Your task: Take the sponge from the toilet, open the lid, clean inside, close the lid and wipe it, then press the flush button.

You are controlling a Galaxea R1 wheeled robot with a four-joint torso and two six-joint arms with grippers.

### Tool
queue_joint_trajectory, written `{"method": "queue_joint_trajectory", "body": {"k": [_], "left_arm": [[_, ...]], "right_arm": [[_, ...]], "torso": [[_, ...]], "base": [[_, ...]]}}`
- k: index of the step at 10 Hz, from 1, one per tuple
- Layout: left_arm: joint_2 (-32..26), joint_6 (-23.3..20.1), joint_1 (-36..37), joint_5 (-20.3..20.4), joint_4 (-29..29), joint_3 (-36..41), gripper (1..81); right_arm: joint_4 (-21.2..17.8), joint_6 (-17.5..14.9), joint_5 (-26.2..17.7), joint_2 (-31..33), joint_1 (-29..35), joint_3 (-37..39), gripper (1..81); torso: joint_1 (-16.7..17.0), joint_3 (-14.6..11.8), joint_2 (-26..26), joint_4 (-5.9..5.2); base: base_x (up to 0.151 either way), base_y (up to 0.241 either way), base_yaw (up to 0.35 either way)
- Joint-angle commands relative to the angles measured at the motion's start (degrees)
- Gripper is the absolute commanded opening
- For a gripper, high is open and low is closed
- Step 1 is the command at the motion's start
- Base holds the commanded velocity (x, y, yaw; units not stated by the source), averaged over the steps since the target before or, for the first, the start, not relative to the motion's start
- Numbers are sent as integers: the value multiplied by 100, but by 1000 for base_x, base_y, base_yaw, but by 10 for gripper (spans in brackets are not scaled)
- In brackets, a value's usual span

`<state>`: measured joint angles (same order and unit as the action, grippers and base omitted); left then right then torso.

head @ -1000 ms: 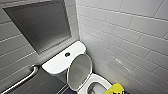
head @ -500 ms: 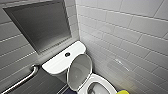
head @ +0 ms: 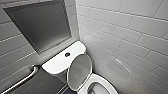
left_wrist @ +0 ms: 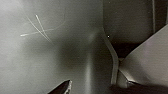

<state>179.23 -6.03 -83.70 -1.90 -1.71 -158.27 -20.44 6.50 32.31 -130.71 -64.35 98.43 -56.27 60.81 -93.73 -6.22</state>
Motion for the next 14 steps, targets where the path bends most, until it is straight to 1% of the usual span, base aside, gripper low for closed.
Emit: {"method": "queue_joint_trajectory", "body": {"k": [1,3,5,6,7,8,9,10,12,13,14], "left_arm": [[43,-47,-55,-469,-14,24,811],[43,-47,-63,-478,-14,24,811],[43,-47,-63,-469,-14,24,811],[43,-47,-63,-469,-14,24,811],[43,-47,-55,-469,-14,24,811],[52,-47,-55,-469,-14,24,811],[52,-47,-55,-469,-14,24,811],[52,-47,-55,-469,-14,24,811],[52,-47,-55,-469,-14,24,811],[52,-47,-55,-469,-14,24,811],[52,-47,-55,-469,-14,24,811]], "right_arm": [[-47,-78,3,551,-161,-622,10],[-21,-87,188,727,-346,-948,10],[23,-114,215,824,-294,-1247,10],[23,-226,171,842,-197,-1388,10],[-30,-404,127,851,-57,-1529,10],[-56,-570,-64,929,135,-1730,10],[-118,-623,-345,973,330,-1801,10],[-127,-650,-453,991,480,-1837,10],[-127,-659,-838,982,839,-1872,10],[-144,-659,-1066,913,1032,-1794,10],[-232,-659,-1455,736,1331,-1547,10]], "torso": [[0,0,0,0],[0,0,0,0],[0,0,0,0],[0,0,-2,0],[0,0,-2,0],[0,0,-2,0],[0,0,-2,0],[0,0,-2,0],[0,0,-2,0],[0,0,-2,0],[0,0,-2,0]], "base": [[0,0,0],[0,0,0],[0,0,0],[0,0,0],[0,0,0],[0,0,0],[0,0,0],[0,0,0],[0,0,0],[0,0,0],[0,0,0]]}}
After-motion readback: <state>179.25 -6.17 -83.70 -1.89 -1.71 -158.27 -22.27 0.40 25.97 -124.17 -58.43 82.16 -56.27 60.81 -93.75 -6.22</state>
